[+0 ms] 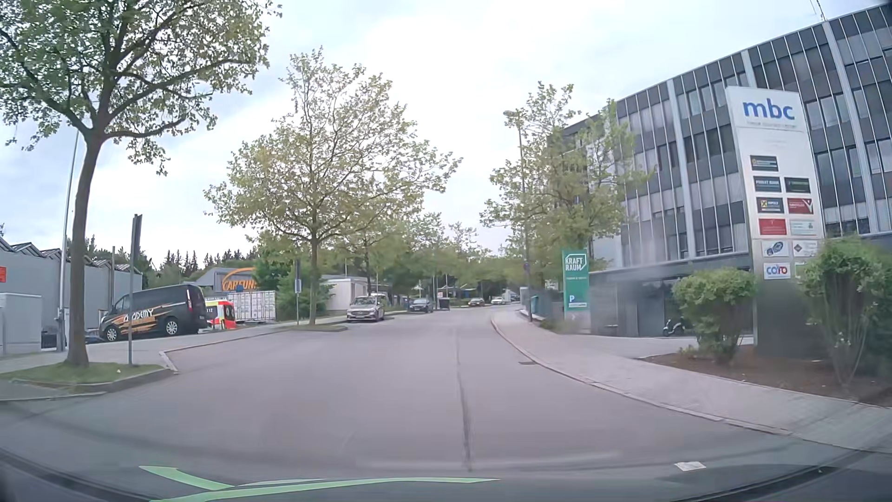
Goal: Follow the waypoints while adhering to traffic rules and regulations
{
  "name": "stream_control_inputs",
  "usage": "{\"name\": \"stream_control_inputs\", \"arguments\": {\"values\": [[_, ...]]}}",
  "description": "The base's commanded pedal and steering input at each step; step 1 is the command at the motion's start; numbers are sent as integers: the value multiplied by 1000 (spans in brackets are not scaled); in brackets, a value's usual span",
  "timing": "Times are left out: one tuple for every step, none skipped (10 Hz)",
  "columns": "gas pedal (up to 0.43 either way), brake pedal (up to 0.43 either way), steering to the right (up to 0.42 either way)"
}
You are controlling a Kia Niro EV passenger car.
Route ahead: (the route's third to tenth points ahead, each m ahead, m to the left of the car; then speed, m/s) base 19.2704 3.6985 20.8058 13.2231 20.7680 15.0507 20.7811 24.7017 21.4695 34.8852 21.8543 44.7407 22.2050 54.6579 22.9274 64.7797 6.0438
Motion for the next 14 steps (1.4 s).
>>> {"name": "stream_control_inputs", "arguments": {"values": [[0,0,7],[0,0,7],[0,0,7],[0,0,5],[0,0,6],[0,0,6],[0,0,5],[0,0,5],[0,0,3],[0,0,-6],[0,0,-29],[0,0,-66],[20,0,-100],[39,0,-135]]}}
